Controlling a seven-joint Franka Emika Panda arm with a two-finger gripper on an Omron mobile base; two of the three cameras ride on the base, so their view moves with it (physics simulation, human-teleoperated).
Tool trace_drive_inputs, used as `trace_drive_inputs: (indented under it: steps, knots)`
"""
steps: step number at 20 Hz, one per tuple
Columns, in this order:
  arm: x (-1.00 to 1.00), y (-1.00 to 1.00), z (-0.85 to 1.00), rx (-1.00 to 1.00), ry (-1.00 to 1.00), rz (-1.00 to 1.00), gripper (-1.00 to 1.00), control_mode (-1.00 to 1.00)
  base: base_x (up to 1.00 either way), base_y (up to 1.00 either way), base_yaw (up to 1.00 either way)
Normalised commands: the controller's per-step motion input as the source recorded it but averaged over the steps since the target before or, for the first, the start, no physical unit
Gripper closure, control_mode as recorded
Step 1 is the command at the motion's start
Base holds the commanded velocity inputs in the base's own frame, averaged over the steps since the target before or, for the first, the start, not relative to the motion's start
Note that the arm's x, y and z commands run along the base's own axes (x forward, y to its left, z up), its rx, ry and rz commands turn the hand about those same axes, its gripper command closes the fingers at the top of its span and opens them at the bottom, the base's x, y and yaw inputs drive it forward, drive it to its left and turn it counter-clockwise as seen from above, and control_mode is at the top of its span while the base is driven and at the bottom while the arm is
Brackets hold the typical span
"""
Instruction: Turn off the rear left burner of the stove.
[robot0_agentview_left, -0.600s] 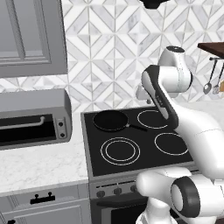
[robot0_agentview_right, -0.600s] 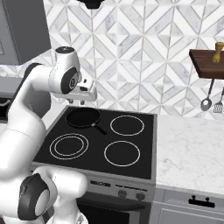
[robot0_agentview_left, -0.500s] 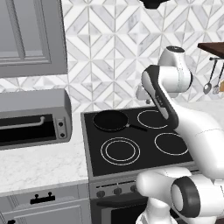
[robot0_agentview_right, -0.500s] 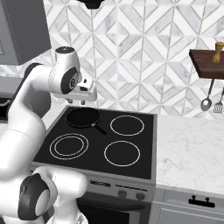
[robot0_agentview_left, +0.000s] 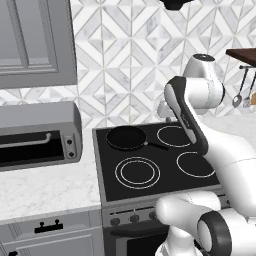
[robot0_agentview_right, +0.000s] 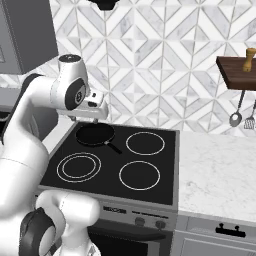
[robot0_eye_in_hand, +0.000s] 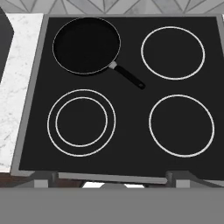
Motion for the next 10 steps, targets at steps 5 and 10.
trace_drive_inputs:
  steps: [5,10]
  knots:
    - [-0.02,0.0,0.0,0.0,0.0,0.0,-1.0,-1.0,0.0,0.0,0.0]
    - [-0.1,0.0,0.0,0.0,0.0,0.0,-1.0,1.0,-0.21,-0.16,0.0]
